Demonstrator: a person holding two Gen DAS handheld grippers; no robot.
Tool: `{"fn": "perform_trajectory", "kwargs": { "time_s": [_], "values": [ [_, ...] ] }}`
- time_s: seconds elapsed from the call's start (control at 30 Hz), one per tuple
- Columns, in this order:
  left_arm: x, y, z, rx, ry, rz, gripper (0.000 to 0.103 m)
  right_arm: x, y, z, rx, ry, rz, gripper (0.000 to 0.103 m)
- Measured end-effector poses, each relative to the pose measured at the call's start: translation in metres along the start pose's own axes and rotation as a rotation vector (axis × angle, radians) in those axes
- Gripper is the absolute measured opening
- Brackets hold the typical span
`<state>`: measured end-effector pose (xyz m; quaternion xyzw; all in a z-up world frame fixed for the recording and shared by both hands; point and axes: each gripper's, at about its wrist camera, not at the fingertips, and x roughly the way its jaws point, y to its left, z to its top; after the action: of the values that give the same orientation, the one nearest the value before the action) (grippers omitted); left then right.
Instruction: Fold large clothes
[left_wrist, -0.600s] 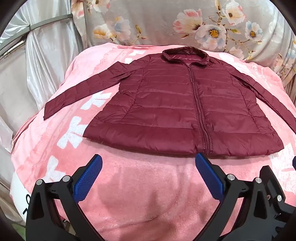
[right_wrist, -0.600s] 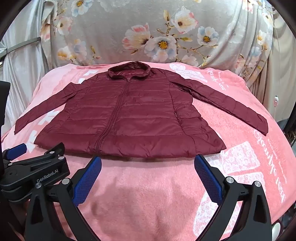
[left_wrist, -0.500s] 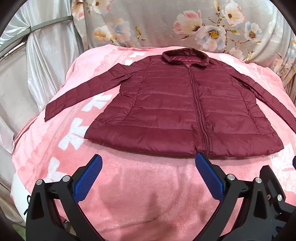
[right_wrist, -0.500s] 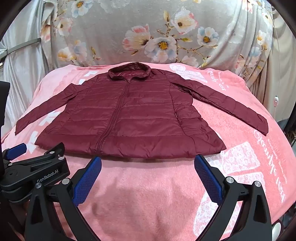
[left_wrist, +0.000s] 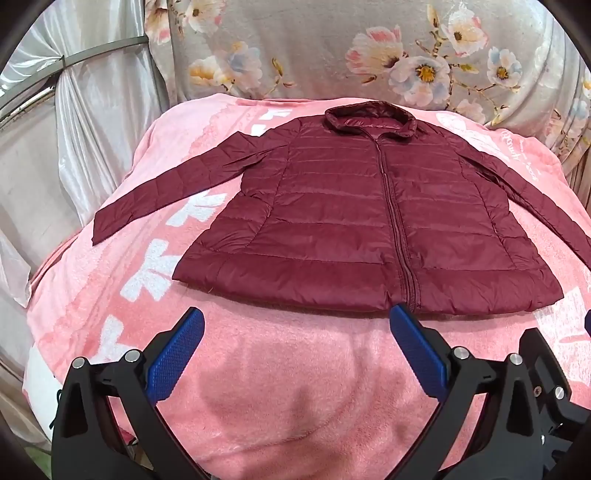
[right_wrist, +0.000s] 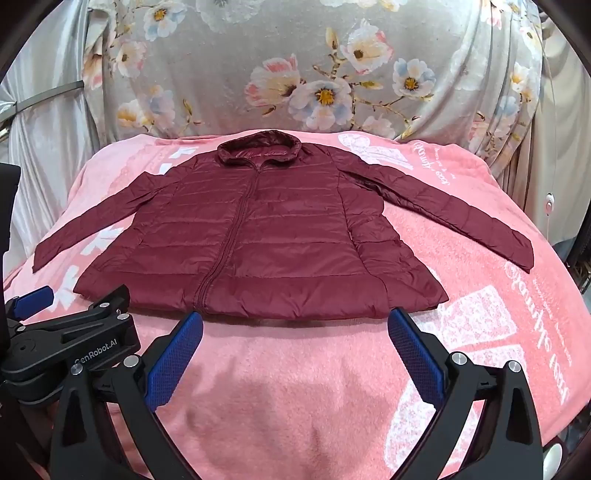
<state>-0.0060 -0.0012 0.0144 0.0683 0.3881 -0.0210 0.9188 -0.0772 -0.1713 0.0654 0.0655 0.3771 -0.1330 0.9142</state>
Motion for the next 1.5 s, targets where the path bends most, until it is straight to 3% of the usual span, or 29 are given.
{"fn": "perform_trajectory", "kwargs": {
  "time_s": [1.5],
  "values": [
    [-0.0042,0.0032,0.0027,0.002,-0.009,0.002,0.098,-0.005,-0.0019,-0.0017,0.005,-0.015,0.009,0.098]
  ]
}}
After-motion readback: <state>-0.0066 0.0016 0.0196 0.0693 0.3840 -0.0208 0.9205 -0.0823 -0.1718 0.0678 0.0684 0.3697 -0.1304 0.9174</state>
